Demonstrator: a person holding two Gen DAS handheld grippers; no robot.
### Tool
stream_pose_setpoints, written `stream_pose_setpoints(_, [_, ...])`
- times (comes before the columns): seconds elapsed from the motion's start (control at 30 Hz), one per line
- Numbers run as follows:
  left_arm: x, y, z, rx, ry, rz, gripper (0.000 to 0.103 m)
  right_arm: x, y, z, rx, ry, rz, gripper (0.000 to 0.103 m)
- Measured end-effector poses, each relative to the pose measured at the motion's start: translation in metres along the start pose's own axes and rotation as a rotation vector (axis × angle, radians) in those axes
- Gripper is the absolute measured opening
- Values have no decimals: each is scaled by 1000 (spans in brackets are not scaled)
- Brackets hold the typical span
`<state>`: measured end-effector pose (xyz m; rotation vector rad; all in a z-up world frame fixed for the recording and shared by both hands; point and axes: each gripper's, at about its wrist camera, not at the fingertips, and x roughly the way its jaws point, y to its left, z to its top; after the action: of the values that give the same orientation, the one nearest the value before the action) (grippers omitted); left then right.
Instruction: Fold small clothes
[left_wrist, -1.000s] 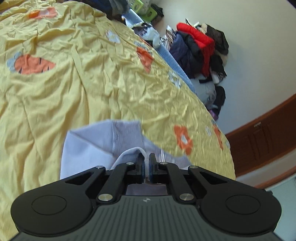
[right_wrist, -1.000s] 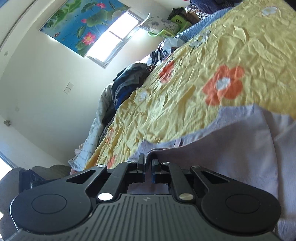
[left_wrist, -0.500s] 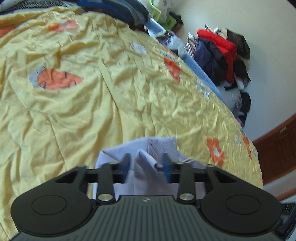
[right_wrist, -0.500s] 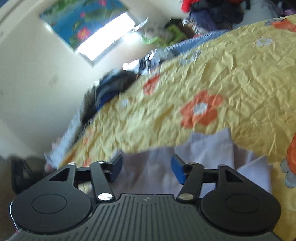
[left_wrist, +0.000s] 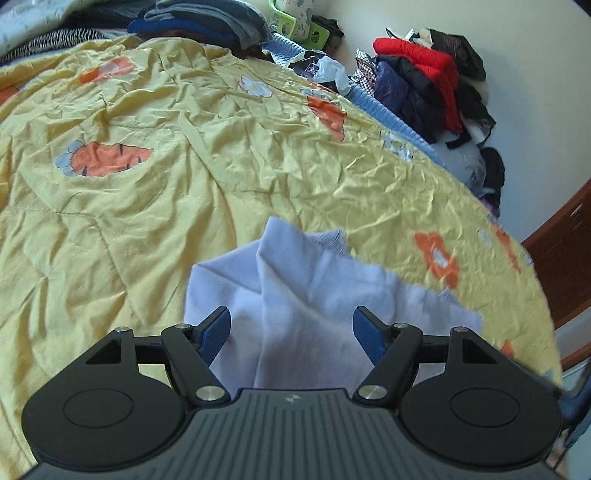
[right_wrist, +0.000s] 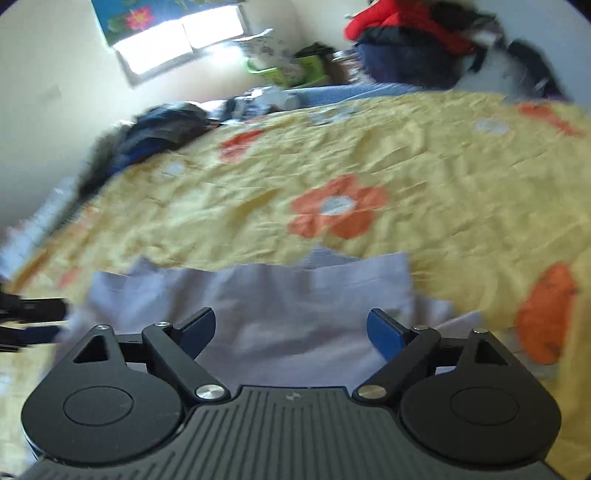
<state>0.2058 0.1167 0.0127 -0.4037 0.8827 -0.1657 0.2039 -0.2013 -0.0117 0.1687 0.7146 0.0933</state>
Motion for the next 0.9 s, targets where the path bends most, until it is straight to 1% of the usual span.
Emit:
stream_pose_setpoints(0.03, [-2, 0, -4, 20, -1, 3, 73, -9, 5, -2, -16, -21, -10, 87])
stream_pose_setpoints(0.1, [-4, 1, -12, 58, 3, 23, 73, -31, 16, -10, -62, -68, 60, 88])
stream_pose_setpoints(0.17, [-4, 2, -17, 84, 12, 53, 73, -50, 34, -22, -138, -96, 98, 89])
stream_pose_setpoints(0.3, [-1, 8, -23, 111, 21, 107, 73, -72, 70, -52, -305, -113, 136, 89])
stream_pose_setpoints(0.33, [0, 9, -25, 121, 24, 126, 73, -77, 78, -59, -334, -113, 137, 89])
stream_pose_setpoints(0.47, [-2, 7, -34, 162, 12, 154, 74, -90, 104, -79, -419, -126, 139, 89])
stream_pose_setpoints(0.53, [-2, 3, -38, 187, 6, 174, 75, -88, 108, -85, -430, -110, 146, 91])
stream_pose_setpoints(0.67, [-5, 1, -47, 215, -2, 186, 78, -69, 100, -91, -400, 20, 94, 91])
stream_pose_setpoints(0.7, [-6, 1, -49, 221, -3, 187, 78, -69, 96, -94, -383, 23, 94, 91])
stream_pose_setpoints(0.77, [-7, 1, -51, 228, -4, 186, 79, -77, 92, -97, -357, 2, 98, 91])
stream_pose_setpoints(0.83, [-9, 2, -51, 223, -2, 184, 80, -87, 92, -99, -341, -33, 106, 91])
stream_pose_setpoints(0.9, [-10, 3, -51, 216, 0, 179, 80, -95, 98, -102, -352, -65, 108, 91])
